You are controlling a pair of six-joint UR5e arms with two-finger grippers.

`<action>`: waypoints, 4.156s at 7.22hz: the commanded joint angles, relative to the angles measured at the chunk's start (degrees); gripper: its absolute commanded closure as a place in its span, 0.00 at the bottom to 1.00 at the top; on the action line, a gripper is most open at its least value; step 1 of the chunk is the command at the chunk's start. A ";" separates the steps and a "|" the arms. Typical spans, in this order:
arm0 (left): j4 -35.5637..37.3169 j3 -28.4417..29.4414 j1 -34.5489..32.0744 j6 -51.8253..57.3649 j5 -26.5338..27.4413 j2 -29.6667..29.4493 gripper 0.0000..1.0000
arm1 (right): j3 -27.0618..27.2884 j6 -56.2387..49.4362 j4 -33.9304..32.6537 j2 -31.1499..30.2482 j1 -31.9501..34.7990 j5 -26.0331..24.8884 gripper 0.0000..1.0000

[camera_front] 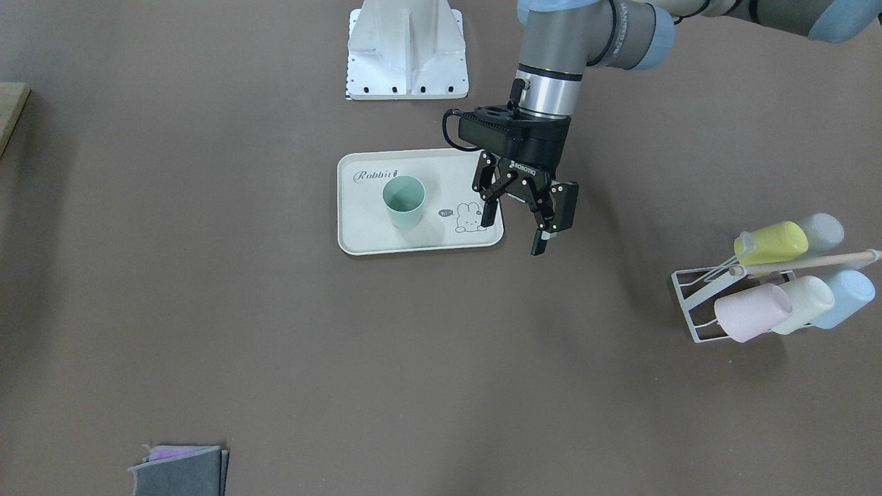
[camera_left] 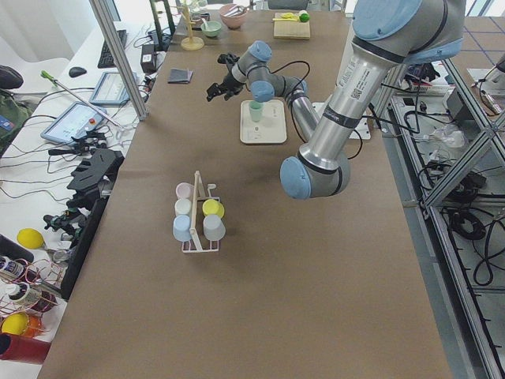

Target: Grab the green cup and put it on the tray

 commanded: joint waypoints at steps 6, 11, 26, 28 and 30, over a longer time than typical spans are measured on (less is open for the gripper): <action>7.98 0.53 -6.77 0.49 2.04 0.60 0.01 | 0.04 -0.12 0.09 -0.04 0.00 0.07 0.00; 13.80 0.18 -31.86 0.49 -41.89 9.71 0.01 | -0.13 -0.12 0.00 -0.21 0.00 -0.02 0.00; 9.58 3.96 -52.14 10.51 -53.20 46.56 0.01 | -0.31 -0.12 0.00 -0.57 0.00 -0.02 0.00; 9.58 3.25 -52.23 10.51 -53.20 48.06 0.01 | -0.31 -0.12 0.09 -0.57 0.00 -0.02 0.00; 9.58 1.68 -52.31 10.42 -53.20 48.14 0.01 | -0.31 -0.12 0.09 -0.48 -0.08 -0.02 0.00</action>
